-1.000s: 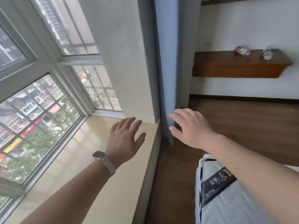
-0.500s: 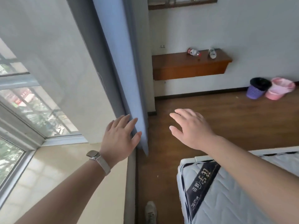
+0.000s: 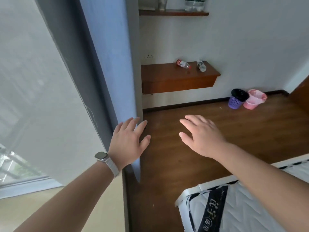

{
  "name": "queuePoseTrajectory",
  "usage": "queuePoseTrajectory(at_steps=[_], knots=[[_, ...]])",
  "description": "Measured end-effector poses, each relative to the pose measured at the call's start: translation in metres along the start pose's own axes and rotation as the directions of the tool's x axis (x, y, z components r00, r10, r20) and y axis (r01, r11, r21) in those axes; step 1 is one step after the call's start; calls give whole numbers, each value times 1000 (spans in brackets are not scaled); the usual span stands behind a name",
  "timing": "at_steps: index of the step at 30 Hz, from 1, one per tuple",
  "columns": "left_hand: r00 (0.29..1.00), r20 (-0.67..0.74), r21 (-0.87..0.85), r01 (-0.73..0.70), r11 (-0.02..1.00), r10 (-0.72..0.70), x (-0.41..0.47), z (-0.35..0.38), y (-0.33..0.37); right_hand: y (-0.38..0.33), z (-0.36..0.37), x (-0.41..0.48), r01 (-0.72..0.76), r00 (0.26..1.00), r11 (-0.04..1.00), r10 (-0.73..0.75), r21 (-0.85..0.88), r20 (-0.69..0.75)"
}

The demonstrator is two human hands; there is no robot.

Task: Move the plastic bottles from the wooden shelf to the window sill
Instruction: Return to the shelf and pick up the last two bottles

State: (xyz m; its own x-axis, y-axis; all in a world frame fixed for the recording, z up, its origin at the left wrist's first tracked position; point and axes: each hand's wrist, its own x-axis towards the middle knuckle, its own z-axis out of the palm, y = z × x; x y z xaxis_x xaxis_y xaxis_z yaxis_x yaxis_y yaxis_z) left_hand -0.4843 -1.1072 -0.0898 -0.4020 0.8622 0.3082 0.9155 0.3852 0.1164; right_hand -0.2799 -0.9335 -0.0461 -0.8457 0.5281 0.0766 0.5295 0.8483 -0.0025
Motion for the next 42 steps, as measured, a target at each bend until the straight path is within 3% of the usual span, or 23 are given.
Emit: queuePoseTrajectory(at_steps=[13,31,42], knots=[[991,-3,-83,-134,988,134,119,28,-4,52,-5,64,-176,984,984,175,-35,-20],[977,85,34,-198,980,194,342,75,15,189,6,236,-242,970,969,243,56,-11],[956,145,73,-266,961,254,444,107,41,264,5,279,-322,945,944,325,73,-28]])
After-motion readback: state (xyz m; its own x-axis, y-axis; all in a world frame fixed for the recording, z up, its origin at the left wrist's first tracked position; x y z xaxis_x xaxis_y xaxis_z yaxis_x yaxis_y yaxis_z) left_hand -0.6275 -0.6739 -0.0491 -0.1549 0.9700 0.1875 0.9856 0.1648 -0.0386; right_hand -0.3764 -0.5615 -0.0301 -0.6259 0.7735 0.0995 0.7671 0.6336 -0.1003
